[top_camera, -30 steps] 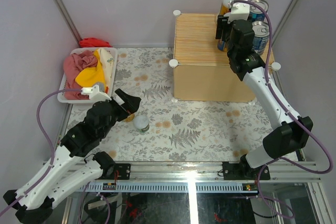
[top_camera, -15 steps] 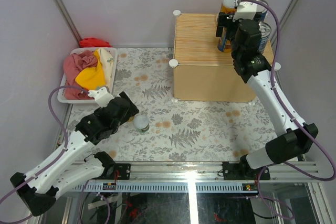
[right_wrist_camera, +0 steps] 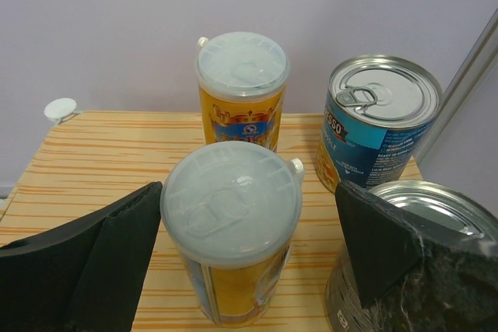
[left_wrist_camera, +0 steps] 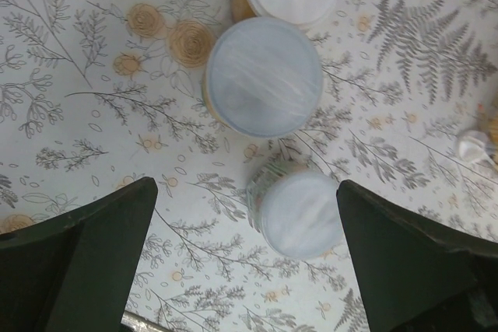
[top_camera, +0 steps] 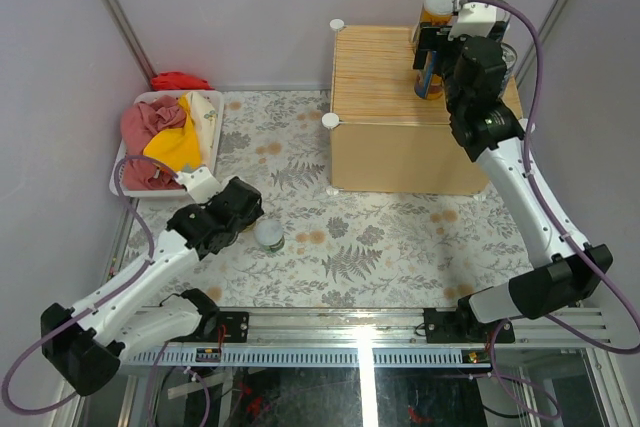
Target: Place and organize the canned foods onto the counter
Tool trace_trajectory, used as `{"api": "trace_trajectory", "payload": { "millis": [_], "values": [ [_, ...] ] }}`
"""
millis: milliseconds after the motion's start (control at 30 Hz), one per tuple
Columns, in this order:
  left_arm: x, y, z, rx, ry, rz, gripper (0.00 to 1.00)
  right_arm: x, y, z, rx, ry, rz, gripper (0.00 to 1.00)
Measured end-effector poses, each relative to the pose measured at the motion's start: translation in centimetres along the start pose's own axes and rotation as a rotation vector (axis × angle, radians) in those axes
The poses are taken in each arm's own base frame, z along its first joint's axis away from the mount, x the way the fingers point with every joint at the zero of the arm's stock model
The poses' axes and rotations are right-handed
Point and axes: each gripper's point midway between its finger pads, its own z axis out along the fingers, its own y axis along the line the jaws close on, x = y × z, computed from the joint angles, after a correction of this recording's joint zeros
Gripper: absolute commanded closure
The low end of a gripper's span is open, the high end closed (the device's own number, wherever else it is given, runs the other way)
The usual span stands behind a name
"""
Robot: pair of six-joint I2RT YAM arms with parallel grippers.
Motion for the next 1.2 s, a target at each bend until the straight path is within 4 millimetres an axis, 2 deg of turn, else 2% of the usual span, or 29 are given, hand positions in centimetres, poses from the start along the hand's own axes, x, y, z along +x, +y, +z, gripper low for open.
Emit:
{"api": "trace_trajectory", "payload": {
  "millis": [233, 433, 700, 1033, 1100, 1200],
  "values": [
    [-0.2, 1.1, 3.0, -0.082, 0.047, 0.008, 0.0, -2.2, 0.0, -1.1, -0.014, -0.037, 0.018, 0.02],
    [-0.5, 0.5, 5.0, -0.072, 0.087, 0.037, 0.0, -4.7, 0.4, -2.6, -0.037, -0.088, 0.041, 0.01],
    [-1.0, -0.5, 6.8, -0.034, 0.104, 0.067, 0.0, -6.4, 1.4, -4.2, -0.075, -0.119, 0.053, 0.0],
    [0.7, 0.5, 8.7, -0.045, 0.155, 0.112, 0.0, -7.6, 4.9, -6.8, -0.179, -0.142, 0.057, 0.0],
    [0.8, 0.4, 8.9, -0.04, 0.161, 0.117, 0.09, -7.7, 5.8, -7.2, -0.199, -0.143, 0.055, 0.01],
    [0.9, 0.2, 9.2, -0.026, 0.168, 0.125, 0.31, -7.8, 7.0, -7.8, -0.23, -0.145, 0.052, 0.03]
  ]
}}
